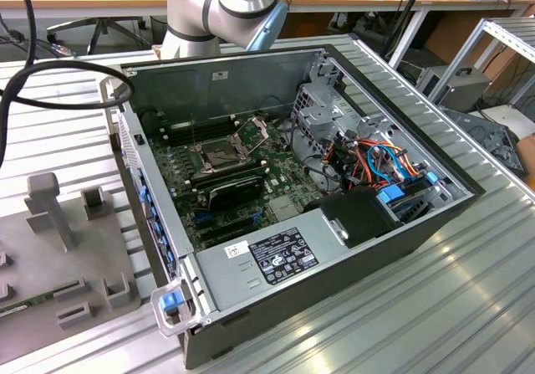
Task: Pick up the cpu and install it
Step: 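Pick up the cpu and move it towards the insertion slot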
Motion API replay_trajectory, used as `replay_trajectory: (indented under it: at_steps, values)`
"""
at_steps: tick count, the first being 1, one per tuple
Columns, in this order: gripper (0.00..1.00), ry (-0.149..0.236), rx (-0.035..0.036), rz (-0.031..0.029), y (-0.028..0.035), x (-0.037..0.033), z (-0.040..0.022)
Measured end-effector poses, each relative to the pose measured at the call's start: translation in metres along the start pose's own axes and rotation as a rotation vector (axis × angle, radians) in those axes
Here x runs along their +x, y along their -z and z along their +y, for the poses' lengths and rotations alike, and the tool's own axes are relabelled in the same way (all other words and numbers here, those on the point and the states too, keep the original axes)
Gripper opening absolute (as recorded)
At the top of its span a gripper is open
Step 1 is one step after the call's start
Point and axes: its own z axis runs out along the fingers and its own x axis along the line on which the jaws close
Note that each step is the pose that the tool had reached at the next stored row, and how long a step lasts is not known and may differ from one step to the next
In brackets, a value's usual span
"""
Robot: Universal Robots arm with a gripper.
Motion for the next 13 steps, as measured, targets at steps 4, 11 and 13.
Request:
replay_trajectory:
  at_steps: [4,11,13]
  values:
    - [0.55,0.000,-0.0018,0.0001,0.0007,0.0000,0.0001]
    - [0.55,0.000,-0.0047,0.0001,0.0018,0.0001,0.0002]
    - [0.55,0.000,-0.0055,0.0001,0.0021,0.0001,0.0003]
